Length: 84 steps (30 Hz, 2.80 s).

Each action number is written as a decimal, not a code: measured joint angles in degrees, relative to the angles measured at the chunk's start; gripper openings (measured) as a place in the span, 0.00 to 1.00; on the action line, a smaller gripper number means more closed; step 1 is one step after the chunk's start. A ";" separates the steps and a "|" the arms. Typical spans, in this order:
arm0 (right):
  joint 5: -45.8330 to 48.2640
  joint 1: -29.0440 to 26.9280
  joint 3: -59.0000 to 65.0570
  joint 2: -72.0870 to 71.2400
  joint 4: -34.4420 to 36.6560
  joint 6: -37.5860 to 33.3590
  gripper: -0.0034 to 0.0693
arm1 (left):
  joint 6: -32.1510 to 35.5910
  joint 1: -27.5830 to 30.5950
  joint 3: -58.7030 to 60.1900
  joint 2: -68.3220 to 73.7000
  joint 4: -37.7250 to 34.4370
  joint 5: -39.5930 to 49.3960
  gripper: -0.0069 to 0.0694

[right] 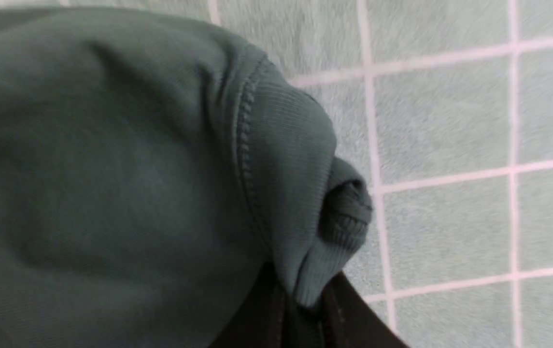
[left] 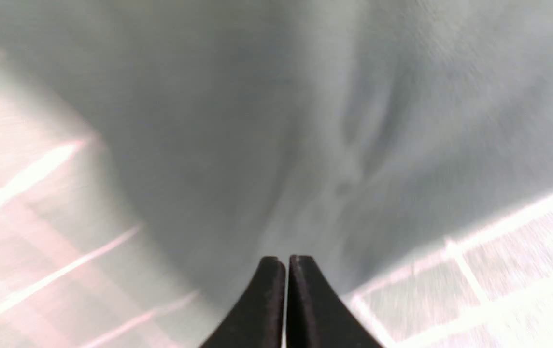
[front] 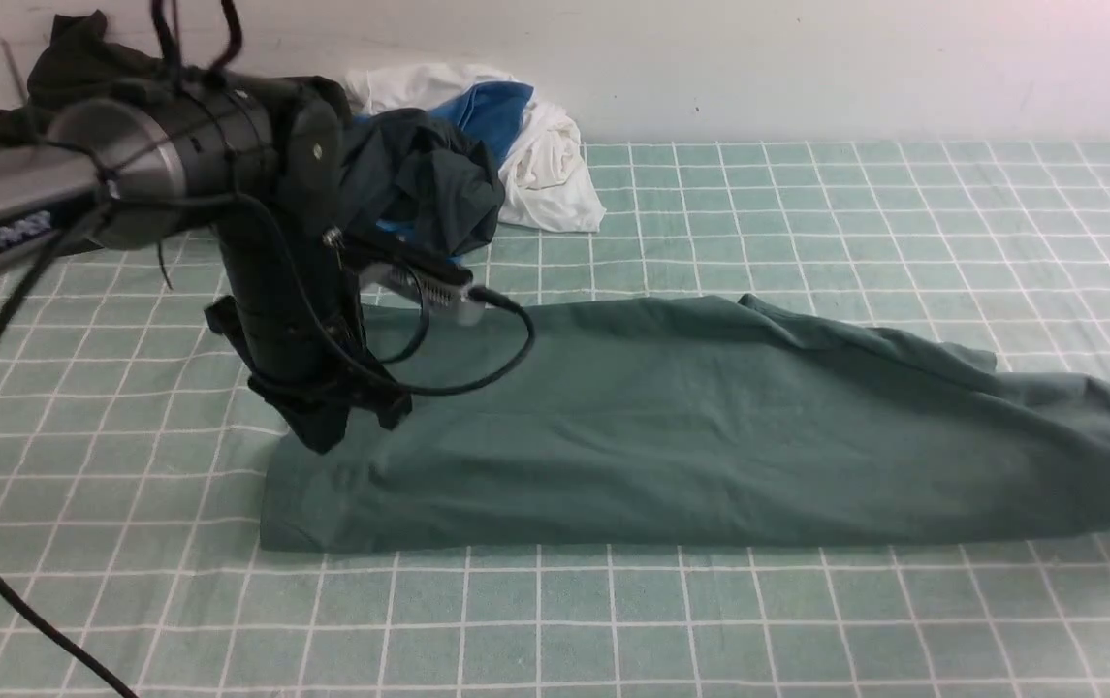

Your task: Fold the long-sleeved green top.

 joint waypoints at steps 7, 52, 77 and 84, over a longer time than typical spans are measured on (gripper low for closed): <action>5.72 9.42 -9.19 -12.59 -1.19 0.07 0.10 | 0.00 0.00 -0.08 -16.35 0.15 1.08 0.09; 20.58 54.61 -40.11 -1.97 3.67 -2.05 0.31 | -19.82 0.00 56.97 -93.00 11.31 -16.21 0.09; -17.83 54.61 30.42 -75.01 6.17 -0.94 0.03 | -20.17 0.00 58.08 -95.32 11.35 -16.47 0.09; -15.49 54.61 33.94 -84.46 5.51 -0.94 0.03 | -20.17 0.00 58.08 -95.32 11.35 -16.47 0.09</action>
